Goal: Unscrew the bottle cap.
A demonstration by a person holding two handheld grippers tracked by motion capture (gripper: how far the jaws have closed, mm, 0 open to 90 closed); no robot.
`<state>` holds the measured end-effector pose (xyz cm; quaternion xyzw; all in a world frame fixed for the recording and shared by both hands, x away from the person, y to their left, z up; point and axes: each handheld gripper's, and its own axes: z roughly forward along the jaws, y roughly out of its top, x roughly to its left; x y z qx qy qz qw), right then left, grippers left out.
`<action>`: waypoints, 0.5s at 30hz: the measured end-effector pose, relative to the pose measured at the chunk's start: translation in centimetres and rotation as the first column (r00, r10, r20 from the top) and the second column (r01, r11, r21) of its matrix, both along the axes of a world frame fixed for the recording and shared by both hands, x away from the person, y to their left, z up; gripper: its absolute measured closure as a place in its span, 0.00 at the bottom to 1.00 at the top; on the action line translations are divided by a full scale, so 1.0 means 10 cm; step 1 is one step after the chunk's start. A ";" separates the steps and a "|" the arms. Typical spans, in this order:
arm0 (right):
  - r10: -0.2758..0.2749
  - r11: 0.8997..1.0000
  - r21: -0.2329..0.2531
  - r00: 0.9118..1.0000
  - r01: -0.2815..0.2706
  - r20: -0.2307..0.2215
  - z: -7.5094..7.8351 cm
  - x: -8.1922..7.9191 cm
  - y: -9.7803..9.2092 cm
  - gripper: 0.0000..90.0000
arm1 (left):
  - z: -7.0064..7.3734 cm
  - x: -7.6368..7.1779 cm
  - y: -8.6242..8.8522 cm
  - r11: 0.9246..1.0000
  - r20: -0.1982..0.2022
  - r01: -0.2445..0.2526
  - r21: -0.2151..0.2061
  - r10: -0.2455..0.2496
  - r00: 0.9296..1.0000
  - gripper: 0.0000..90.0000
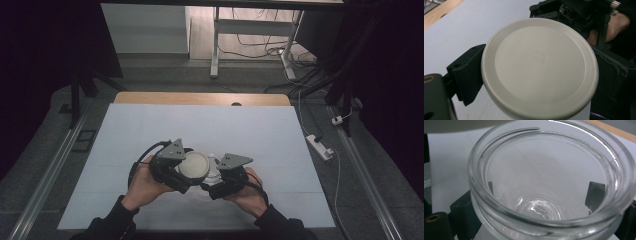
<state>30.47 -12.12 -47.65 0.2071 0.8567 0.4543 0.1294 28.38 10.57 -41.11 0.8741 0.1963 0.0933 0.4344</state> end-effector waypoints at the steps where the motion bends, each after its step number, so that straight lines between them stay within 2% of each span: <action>1: -0.003 1.000 0.000 1.000 0.003 0.000 0.00 0.01 -0.01 0.07 | 0.00 -0.01 0.01 1.000 0.003 -0.001 0.002 0.001 1.000 0.09; 6: -0.015 1.000 -0.001 1.000 0.015 0.002 0.00 0.04 -0.03 0.07 | 0.00 -0.03 0.06 1.000 -0.001 -0.006 -0.014 0.006 1.000 0.09; 15: -0.052 0.999 0.007 0.999 0.052 0.011 0.02 0.11 -0.09 0.07 | -0.02 -0.08 0.13 1.000 -0.004 -0.014 -0.015 0.014 1.000 0.09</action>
